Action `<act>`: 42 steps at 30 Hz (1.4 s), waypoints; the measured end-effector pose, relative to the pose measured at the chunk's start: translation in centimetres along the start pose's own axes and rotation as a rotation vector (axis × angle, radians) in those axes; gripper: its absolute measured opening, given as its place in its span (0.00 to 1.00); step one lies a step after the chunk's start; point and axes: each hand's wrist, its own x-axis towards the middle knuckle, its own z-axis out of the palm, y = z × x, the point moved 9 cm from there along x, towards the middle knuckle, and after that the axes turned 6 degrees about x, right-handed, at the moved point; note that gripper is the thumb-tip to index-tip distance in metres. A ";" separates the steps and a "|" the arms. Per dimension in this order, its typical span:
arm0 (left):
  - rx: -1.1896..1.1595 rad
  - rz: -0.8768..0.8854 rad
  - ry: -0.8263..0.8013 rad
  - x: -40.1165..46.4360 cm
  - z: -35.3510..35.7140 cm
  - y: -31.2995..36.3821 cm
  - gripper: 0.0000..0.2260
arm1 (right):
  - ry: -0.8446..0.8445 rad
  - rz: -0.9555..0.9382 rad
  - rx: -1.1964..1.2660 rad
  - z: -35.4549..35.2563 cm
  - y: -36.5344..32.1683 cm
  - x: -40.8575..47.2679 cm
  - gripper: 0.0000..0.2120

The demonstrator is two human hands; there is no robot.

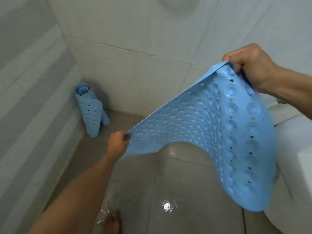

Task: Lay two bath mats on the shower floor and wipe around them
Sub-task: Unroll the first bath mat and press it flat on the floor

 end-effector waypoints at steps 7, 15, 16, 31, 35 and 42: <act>0.142 -0.056 -0.136 0.1 -1.9 -1.3 0.14 | -0.187 0.211 -0.691 -2.4 14.7 -8.5 0.13; 0.573 0.313 -0.409 0.0 -0.2 -2.0 0.07 | -0.302 0.420 -1.054 3.8 26.8 -14.9 0.04; 0.609 0.337 -0.437 0.0 0.2 -2.1 0.07 | -0.273 0.433 -1.070 4.2 27.5 -15.1 0.08; 0.699 0.533 0.034 6.4 0.0 4.6 0.16 | 0.404 0.485 -0.395 2.7 34.5 -11.4 0.16; 0.747 0.665 0.122 4.7 1.9 4.4 0.16 | 0.517 0.476 -0.270 3.0 36.5 -12.7 0.20; 0.890 0.747 0.027 -2.3 18.5 -8.0 0.29 | 0.346 0.505 -0.386 12.6 51.0 -19.7 0.21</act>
